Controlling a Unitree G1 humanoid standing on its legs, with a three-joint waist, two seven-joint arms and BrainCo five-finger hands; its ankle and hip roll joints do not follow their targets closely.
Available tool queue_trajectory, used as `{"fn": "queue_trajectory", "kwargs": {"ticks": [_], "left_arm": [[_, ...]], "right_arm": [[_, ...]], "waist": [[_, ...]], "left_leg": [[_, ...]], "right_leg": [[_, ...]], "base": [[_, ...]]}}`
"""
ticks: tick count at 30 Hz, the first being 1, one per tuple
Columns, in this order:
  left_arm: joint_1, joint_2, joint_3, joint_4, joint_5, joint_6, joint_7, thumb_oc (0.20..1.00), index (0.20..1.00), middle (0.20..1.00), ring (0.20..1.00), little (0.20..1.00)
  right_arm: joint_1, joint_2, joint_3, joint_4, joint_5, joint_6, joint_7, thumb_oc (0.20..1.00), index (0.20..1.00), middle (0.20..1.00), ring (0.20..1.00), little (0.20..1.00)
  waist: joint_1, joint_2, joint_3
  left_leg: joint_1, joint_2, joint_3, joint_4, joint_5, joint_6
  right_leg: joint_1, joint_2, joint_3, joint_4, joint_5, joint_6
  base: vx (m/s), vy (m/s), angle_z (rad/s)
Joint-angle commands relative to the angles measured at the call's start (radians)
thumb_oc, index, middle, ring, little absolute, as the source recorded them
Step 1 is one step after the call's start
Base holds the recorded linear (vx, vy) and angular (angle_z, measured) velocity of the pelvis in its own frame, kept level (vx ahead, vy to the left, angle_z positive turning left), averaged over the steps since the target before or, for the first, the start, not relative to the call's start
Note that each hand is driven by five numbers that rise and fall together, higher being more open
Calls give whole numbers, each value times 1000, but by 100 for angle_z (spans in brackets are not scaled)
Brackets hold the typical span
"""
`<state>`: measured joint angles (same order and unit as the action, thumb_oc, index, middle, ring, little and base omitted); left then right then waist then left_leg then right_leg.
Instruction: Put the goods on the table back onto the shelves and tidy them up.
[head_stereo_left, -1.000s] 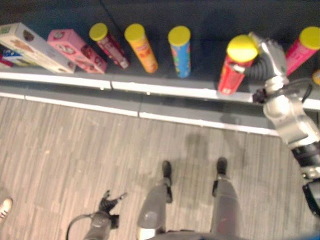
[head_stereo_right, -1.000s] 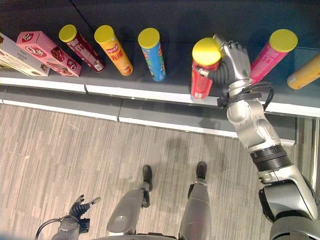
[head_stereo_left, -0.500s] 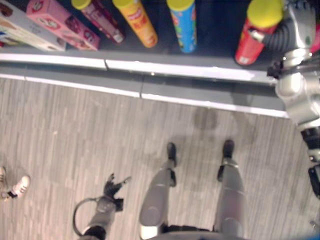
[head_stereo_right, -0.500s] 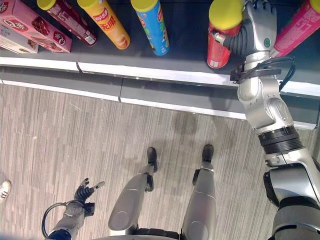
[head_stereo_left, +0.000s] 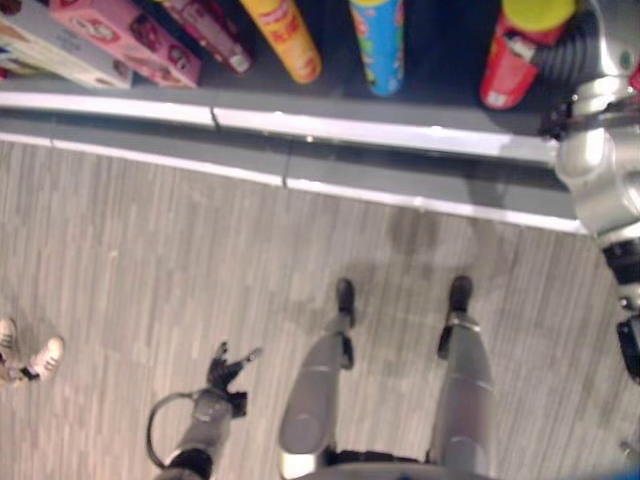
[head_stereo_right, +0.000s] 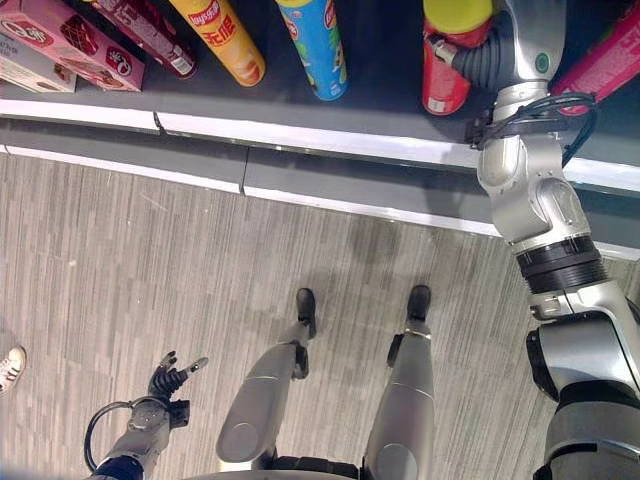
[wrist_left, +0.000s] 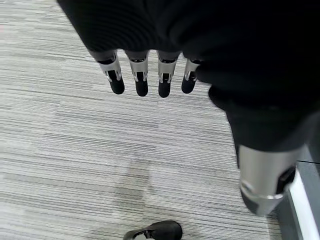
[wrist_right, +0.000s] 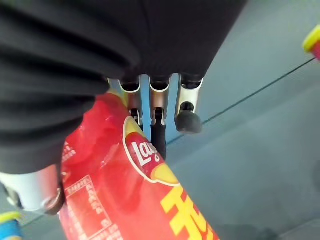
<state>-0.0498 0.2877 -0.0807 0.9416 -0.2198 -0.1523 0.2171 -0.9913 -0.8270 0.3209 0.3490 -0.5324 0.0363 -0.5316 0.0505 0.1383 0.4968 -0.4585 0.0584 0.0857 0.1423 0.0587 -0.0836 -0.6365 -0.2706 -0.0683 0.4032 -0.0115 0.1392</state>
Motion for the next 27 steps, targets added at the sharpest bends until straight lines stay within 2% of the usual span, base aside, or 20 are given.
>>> {"fn": "queue_trajectory", "kwargs": {"ticks": [1,15,27], "left_arm": [[17,62,-43,13,-41,-14,35,1000,1000,1000,1000,1000],[14,52,-45,15,-58,-23,43,1000,1000,1000,1000,1000],[7,41,-47,16,-55,-20,48,1000,1000,1000,1000,1000]], "right_arm": [[-118,-36,42,-7,-16,-14,-64,200,200,200,200,200],[-181,-49,85,73,-16,3,-83,200,200,200,200,200],[-171,-60,83,95,-17,16,-93,200,200,200,200,200]], "waist": [[18,-7,-61],[28,27,-59],[29,32,-67]], "left_leg": [[-46,-6,-37,70,-95,-27],[-46,-12,-34,24,-71,-37],[-49,-18,-33,10,-64,-37]], "right_leg": [[-6,15,34,-90,41,39],[-31,13,32,-77,34,44],[-47,11,37,-68,39,45]], "base": [[0,0,0],[11,6,3],[0,0,0]]}}
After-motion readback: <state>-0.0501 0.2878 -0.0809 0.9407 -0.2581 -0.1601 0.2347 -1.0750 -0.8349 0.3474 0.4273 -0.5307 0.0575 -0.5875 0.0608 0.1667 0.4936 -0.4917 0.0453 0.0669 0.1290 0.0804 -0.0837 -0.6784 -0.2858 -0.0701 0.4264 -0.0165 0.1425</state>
